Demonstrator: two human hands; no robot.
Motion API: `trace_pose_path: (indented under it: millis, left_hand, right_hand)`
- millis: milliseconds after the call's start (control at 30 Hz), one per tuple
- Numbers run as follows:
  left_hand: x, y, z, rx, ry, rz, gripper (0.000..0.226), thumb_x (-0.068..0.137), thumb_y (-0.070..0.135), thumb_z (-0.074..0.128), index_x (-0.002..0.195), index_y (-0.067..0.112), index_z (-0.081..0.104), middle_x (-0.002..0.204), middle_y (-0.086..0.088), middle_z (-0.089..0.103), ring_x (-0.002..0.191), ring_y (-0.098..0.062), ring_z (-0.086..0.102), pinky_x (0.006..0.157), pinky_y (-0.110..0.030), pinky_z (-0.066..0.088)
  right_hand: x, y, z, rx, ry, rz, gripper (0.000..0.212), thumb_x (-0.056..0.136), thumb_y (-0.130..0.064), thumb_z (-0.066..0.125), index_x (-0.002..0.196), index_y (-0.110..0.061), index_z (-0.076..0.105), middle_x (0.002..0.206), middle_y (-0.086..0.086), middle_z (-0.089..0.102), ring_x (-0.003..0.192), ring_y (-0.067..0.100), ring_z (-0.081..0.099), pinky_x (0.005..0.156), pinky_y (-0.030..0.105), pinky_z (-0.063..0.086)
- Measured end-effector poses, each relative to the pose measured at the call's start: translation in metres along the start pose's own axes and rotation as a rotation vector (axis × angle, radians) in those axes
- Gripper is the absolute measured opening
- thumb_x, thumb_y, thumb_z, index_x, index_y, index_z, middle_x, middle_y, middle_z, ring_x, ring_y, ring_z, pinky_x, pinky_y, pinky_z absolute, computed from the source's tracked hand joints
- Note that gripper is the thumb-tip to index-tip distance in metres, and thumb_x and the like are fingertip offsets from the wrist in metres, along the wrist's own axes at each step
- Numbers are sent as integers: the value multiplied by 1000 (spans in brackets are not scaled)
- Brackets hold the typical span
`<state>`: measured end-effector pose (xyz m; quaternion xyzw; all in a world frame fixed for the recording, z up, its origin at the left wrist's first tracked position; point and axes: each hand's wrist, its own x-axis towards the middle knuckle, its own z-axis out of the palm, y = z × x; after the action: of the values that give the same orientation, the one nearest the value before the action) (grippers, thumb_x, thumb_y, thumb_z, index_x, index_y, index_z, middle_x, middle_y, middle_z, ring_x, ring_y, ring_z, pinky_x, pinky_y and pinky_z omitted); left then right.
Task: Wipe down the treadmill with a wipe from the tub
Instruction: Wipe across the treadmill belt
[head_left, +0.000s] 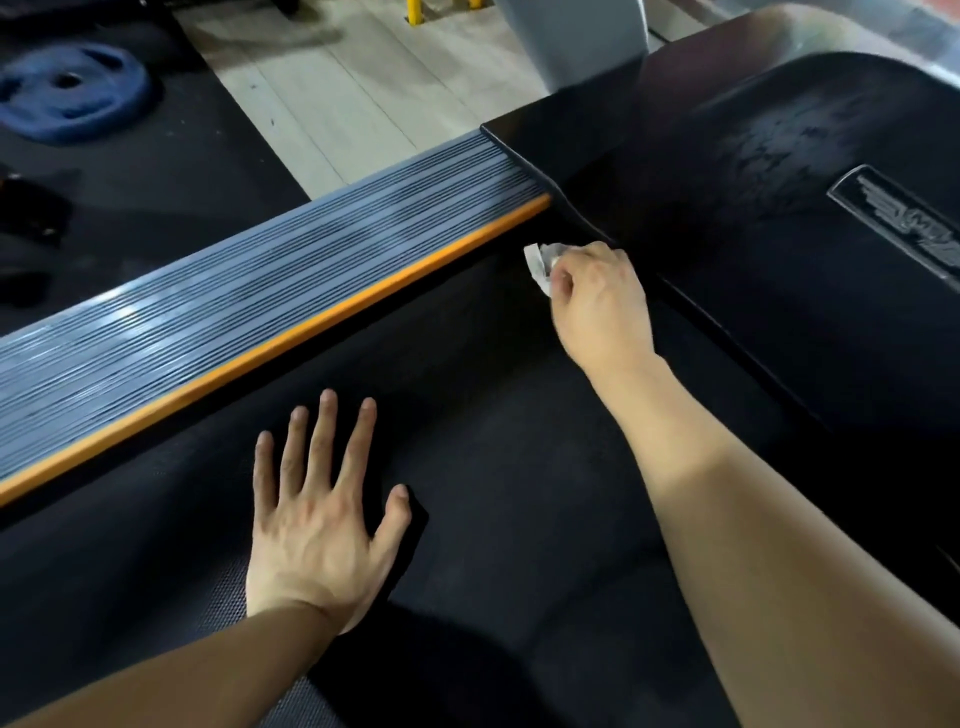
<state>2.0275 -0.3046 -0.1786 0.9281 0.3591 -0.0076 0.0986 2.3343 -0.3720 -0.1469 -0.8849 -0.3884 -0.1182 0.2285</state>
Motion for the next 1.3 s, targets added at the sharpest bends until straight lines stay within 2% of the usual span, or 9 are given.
trace_pose_path:
  millis: [100, 267, 433, 633, 767, 900, 1000, 1133, 1300]
  left_hand:
    - [-1, 1, 0, -1, 9, -3, 78, 95, 64, 23, 163, 30, 9, 171, -4, 4, 158, -25, -3, 126, -54, 4]
    - [-1, 0, -1, 5, 11, 0, 78, 95, 64, 23, 163, 30, 8, 171, -4, 2, 158, -25, -4, 126, -54, 5]
    - [0, -1, 0, 3, 13, 7, 78, 95, 63, 24, 163, 29, 9, 171, -4, 2, 158, -26, -4, 126, -55, 4]
    - [1, 0, 0, 3, 17, 3, 78, 94, 64, 22, 163, 29, 9, 171, -5, 3, 158, -26, -4, 126, -53, 2]
    - [1, -1, -1, 19, 6, -4, 78, 94, 63, 24, 163, 27, 14, 171, -7, 6, 158, -28, 1, 126, -55, 5]
    - [1, 1, 0, 25, 3, -2, 78, 95, 64, 22, 163, 27, 12, 171, -6, 4, 158, -26, -3, 126, -54, 3]
    - [1, 1, -1, 10, 4, -2, 79, 94, 64, 21, 163, 29, 10, 171, -5, 2, 158, -25, -5, 126, -53, 2]
    - [0, 2, -2, 11, 11, 1, 78, 94, 65, 21, 163, 29, 9, 171, -4, 1, 158, -25, -5, 126, -53, 1]
    - [0, 0, -2, 28, 6, -16, 79, 93, 65, 20, 163, 31, 9, 171, -3, 2, 158, -25, -4, 126, -52, 2]
  right_hand:
    - [-4, -11, 6, -189, 72, 101, 27, 95, -34, 62, 100, -9, 69, 95, 10, 68, 92, 30, 61, 78, 41, 51]
    - [-4, -7, 11, -96, 83, 251, 39, 91, 0, 64, 129, -8, 60, 115, 14, 66, 104, 30, 60, 90, 41, 53]
    - [9, -8, 12, 7, 182, 148, 36, 93, -1, 62, 124, -17, 67, 130, 9, 53, 112, 22, 58, 96, 31, 52]
    - [12, -11, 42, -54, 104, 178, 22, 98, -14, 57, 115, -21, 70, 119, -1, 67, 106, 19, 59, 92, 22, 39]
    - [-25, -74, 57, 209, 30, -282, 22, 84, -10, 60, 95, -19, 77, 105, -1, 74, 97, 22, 67, 87, 30, 44]
    - [-52, -88, 57, 203, -78, -748, 27, 86, -8, 54, 102, -11, 75, 105, 5, 72, 94, 20, 55, 87, 28, 42]
    - [0, -15, 53, 204, 2, -444, 21, 87, -2, 54, 95, 4, 72, 101, 22, 66, 95, 24, 62, 87, 24, 48]
    - [22, 23, 28, -114, 15, -30, 25, 90, -7, 56, 101, -20, 74, 108, 5, 71, 96, 25, 65, 88, 27, 46]
    - [-56, -71, 34, 224, -215, -366, 30, 88, -10, 51, 104, -19, 74, 110, 1, 71, 88, 28, 63, 81, 34, 52]
